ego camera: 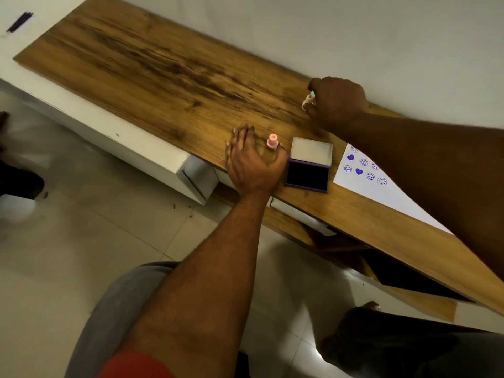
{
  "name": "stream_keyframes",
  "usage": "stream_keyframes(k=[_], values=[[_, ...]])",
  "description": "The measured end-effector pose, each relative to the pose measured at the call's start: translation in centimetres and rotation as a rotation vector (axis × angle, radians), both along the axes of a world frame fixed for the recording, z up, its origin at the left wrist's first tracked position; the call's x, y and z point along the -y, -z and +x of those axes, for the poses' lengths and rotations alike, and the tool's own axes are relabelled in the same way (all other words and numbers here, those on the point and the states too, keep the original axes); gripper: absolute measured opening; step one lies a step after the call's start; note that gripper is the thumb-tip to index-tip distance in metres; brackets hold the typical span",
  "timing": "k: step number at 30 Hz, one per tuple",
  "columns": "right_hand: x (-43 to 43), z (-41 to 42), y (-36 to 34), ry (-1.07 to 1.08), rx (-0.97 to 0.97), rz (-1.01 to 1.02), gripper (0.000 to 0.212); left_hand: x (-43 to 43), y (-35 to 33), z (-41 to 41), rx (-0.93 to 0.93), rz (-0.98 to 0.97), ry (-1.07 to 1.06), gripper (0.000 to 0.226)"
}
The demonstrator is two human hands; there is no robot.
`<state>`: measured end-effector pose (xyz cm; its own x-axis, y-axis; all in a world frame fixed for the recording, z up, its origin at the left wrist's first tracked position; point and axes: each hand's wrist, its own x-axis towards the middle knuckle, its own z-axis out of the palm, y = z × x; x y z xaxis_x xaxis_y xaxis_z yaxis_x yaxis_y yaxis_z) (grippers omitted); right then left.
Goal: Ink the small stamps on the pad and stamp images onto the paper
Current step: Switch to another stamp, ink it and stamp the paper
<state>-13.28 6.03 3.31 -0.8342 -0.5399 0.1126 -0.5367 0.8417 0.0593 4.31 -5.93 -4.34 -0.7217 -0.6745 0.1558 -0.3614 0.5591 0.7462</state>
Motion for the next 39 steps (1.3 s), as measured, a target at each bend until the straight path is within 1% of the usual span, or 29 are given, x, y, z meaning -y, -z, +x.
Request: stream_keyframes(k=[5, 8, 11, 15, 18, 20, 26, 30, 34, 37, 39], values=[[0.1, 0.1, 1.3, 0.139, 0.127, -0.048, 0.031, -0.1, 0.0, 0.0, -0.024, -0.007, -0.014, 0.076], [-0.1, 0.5, 1.5, 0.155, 0.132, -0.111, 0.039, -0.1, 0.0, -0.1, -0.027, -0.012, -0.029, 0.075], [-0.2, 0.8, 1.0, 0.118, 0.191, -0.161, 0.041, -0.1, 0.0, -0.1, -0.031, -0.001, -0.023, 0.075], [0.4, 1.6, 0.5, 0.06, 0.254, -0.096, 0.034, 0.0, -0.1, 0.3, -0.019, 0.016, 0.01, 0.075], [0.5, 2.8, 0.0, 0.059, 0.282, -0.067, 0.036, 0.1, -0.5, 0.5, -0.053, 0.102, 0.002, 0.073], [0.0, 3.6, -0.4, 0.067, 0.308, -0.114, 0.036, 0.1, -0.8, 0.9, -0.077, 0.121, 0.032, 0.07], [-1.1, 7.9, -1.4, -0.001, 0.343, -0.265, 0.036, -1.6, -0.7, 4.0, -0.082, -0.008, 0.148, 0.068], [-1.0, 10.2, -1.2, -0.061, 0.385, -0.279, 0.033, -2.3, -1.1, 5.2, -0.054, -0.058, 0.193, 0.067], [-0.8, 11.7, -0.5, -0.116, 0.424, -0.318, 0.035, -1.8, -1.6, 5.9, -0.033, -0.038, 0.201, 0.058], [-0.7, 12.1, -0.3, -0.163, 0.432, -0.341, 0.034, -1.2, -1.9, 6.3, -0.016, -0.01, 0.21, 0.063], [-0.6, 12.1, -0.1, -0.174, 0.438, -0.341, 0.035, -1.1, -2.0, 6.3, -0.025, 0.005, 0.212, 0.058]])
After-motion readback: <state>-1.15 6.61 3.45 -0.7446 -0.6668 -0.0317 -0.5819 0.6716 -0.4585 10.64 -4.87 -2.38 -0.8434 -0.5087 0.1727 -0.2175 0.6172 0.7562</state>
